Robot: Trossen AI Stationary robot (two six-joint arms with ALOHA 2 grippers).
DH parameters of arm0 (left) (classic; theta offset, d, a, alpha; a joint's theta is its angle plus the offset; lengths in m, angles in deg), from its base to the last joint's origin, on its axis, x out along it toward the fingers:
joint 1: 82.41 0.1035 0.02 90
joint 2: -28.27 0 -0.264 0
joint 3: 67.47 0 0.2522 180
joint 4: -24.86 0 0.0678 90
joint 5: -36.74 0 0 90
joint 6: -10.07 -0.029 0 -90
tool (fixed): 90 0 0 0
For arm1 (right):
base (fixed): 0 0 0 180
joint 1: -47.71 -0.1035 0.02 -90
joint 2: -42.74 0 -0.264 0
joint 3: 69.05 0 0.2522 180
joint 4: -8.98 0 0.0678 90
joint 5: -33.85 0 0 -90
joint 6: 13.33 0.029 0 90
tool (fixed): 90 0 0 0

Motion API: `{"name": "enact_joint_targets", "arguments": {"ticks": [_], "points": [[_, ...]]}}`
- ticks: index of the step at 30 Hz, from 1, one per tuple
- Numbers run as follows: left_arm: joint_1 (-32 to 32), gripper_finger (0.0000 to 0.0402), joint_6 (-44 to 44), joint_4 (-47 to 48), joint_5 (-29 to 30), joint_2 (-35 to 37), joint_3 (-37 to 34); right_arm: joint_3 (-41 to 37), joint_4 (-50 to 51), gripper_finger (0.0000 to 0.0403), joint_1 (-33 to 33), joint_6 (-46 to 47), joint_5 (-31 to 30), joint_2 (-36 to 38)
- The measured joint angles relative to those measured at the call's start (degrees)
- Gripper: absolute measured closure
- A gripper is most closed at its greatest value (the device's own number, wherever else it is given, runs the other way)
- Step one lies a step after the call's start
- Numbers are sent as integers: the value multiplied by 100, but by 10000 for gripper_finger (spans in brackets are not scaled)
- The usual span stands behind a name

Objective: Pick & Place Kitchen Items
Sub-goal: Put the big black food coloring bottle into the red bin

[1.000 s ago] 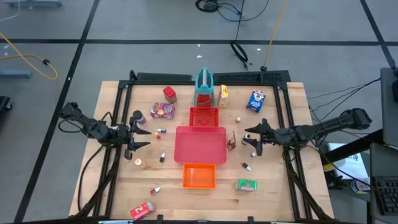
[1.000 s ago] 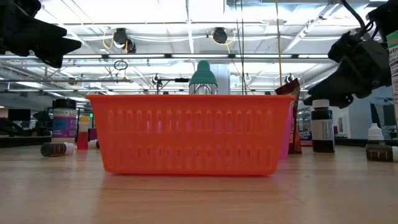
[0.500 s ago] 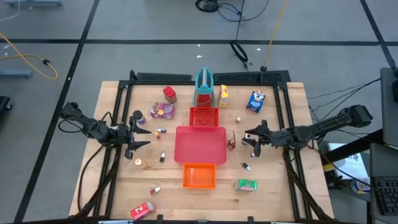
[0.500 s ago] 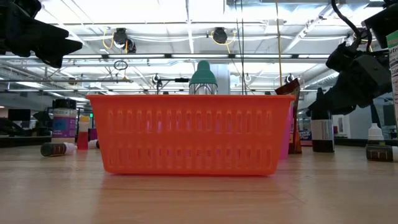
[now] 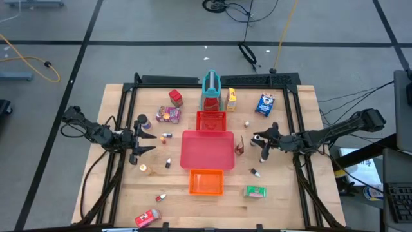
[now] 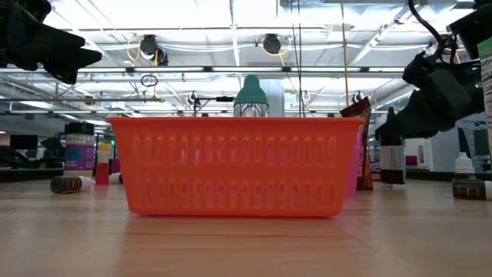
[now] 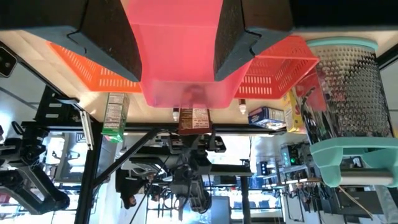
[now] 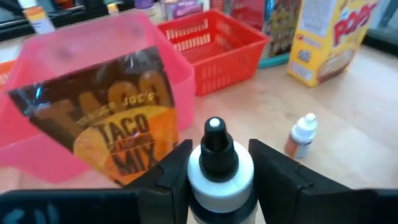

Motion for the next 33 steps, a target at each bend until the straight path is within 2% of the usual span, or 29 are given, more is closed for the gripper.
{"name": "enact_joint_targets", "arguments": {"ticks": [5,11,16,24,28,33], "points": [[-1,201,0,-2,0,0,-1,553,258,275,1,-175,-22,32],[0,201,0,-9,11,0,-1,1696,1739,275,80,-324,-607,25],[-1,201,-2,-22,165,0,-1,2125,1748,275,406,-540,-572,-125],[0,201,-9,-26,653,-1,-1,2170,563,275,1210,-980,260,-1042],[-1,201,26,-28,704,-2,-1,2170,-245,275,1666,-1227,956,-1522],[0,201,29,-31,712,-2,-1,2192,-924,275,2077,-1305,1552,-2155]]}}
